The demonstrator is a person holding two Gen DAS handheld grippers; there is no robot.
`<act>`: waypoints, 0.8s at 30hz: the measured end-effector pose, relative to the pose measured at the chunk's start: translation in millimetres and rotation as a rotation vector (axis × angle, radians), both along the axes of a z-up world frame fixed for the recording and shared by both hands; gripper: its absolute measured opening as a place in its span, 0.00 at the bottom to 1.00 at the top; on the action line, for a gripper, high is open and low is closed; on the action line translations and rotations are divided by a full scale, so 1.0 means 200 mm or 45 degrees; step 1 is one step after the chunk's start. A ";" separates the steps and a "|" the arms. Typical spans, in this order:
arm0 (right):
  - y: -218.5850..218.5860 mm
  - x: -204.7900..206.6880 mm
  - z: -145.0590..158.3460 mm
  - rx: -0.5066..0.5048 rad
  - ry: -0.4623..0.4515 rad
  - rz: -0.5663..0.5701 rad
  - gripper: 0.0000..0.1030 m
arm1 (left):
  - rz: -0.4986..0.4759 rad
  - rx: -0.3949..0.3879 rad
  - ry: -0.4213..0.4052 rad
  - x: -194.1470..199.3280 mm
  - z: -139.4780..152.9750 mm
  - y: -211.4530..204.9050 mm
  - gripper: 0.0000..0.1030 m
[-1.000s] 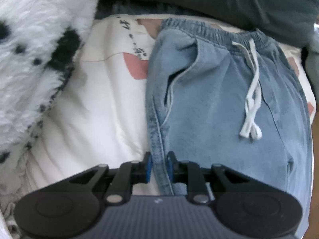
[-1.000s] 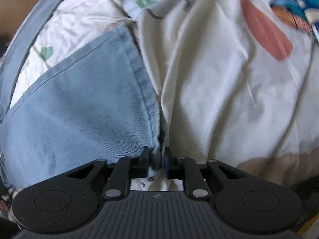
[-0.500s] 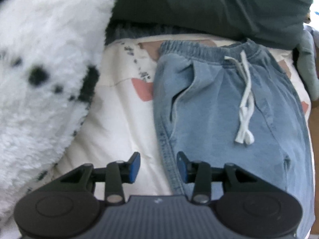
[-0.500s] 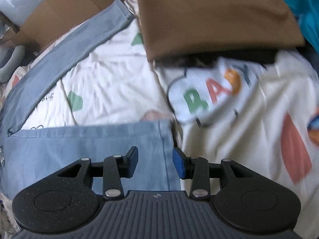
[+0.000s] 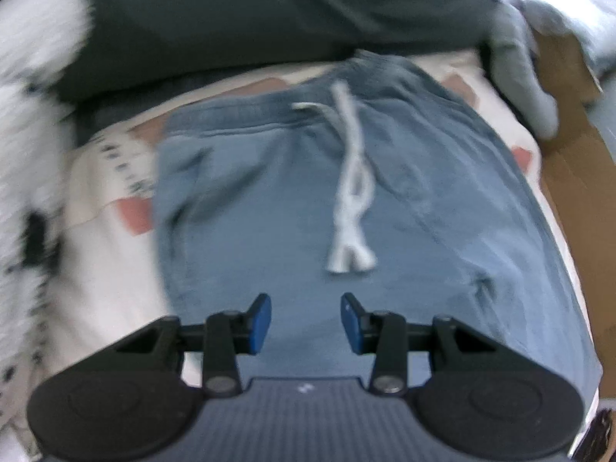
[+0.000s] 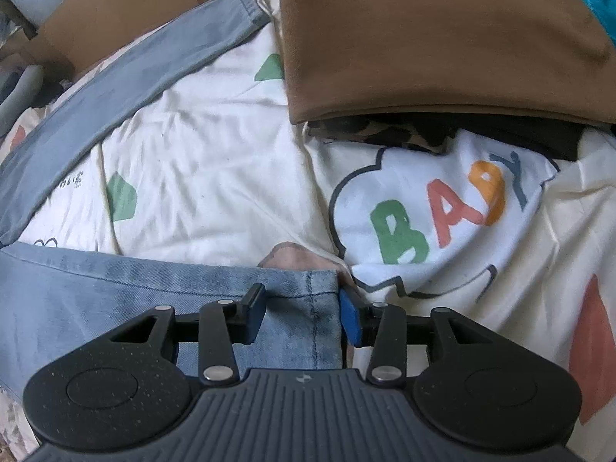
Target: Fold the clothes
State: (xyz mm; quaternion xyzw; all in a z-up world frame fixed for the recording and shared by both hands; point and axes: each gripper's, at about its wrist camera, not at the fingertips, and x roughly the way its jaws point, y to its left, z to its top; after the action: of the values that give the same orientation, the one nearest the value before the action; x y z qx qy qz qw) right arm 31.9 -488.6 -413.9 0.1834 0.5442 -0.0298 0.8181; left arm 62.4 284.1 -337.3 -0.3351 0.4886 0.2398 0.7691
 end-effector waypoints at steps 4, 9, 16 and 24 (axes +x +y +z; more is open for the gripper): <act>0.00 -0.01 -0.01 -0.034 0.004 0.015 0.20 | -0.133 -0.019 0.009 0.24 0.01 -0.16 0.41; -0.03 -0.05 0.04 -0.037 0.006 -0.020 0.10 | -0.355 0.053 0.039 0.55 -0.03 -0.40 0.41; -0.01 -0.08 0.08 -0.081 0.002 -0.033 0.05 | -0.533 0.151 0.185 0.84 -0.20 -0.64 0.40; 0.00 -0.09 0.10 -0.107 0.005 -0.029 0.04 | -0.611 0.245 0.308 0.95 -0.34 -0.72 0.36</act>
State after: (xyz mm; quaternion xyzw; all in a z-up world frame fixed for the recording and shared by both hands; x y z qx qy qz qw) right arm 13.9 -488.2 -394.2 0.1551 0.5419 -0.0622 0.8236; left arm 252.3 140.2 -405.0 -0.1044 0.6170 0.1345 0.7683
